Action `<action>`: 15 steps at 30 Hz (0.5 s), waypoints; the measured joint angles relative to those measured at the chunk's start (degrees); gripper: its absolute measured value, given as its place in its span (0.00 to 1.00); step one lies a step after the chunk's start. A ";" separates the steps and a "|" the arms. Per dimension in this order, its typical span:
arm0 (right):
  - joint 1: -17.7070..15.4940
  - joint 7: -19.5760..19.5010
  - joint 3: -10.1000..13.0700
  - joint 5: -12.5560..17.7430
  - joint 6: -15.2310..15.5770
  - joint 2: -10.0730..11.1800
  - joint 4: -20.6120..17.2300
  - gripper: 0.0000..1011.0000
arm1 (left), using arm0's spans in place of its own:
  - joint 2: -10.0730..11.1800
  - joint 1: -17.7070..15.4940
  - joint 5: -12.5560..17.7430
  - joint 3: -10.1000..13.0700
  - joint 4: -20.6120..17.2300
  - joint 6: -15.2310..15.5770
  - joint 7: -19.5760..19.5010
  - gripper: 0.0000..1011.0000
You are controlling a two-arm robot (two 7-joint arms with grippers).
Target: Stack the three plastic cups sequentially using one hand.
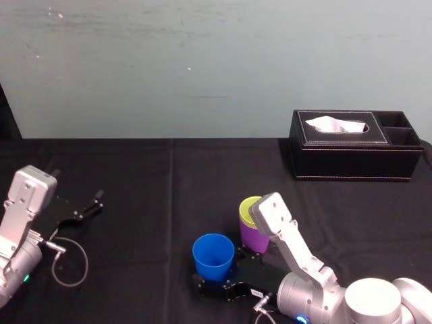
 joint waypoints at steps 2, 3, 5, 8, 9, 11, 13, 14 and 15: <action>-0.01 0.00 0.00 0.01 0.00 0.01 -0.01 0.98 | 0.00 0.00 0.00 0.00 0.00 0.00 0.00 0.99; -0.02 0.00 0.00 0.01 0.00 0.02 -0.02 0.96 | 0.00 0.00 0.00 0.00 0.00 0.00 0.00 0.99; -0.02 0.01 0.00 0.02 0.00 0.03 -0.03 0.92 | 0.00 0.00 0.00 0.00 0.00 0.00 0.00 0.99; -0.04 0.01 0.00 0.04 0.00 0.04 -0.04 0.87 | 0.00 0.00 0.00 0.00 0.00 0.00 0.00 0.99; -0.04 0.01 0.00 0.06 0.00 0.06 -0.05 0.81 | 0.00 0.00 0.00 0.00 0.00 0.00 0.00 0.99; -0.04 0.01 0.00 0.06 0.00 0.06 -0.06 0.78 | 0.00 0.00 0.00 0.00 0.00 0.00 0.00 0.99; -0.04 0.01 0.00 0.07 0.00 0.07 -0.07 0.73 | 0.00 0.00 0.00 0.00 0.00 0.00 0.00 0.99; -0.04 0.01 0.00 0.08 0.00 0.08 -0.08 0.70 | 0.00 0.00 0.00 0.00 0.00 0.00 0.00 0.99; -0.04 0.01 0.00 0.09 0.00 0.08 -0.08 0.70 | 0.00 0.00 0.00 0.00 0.00 0.00 0.00 0.99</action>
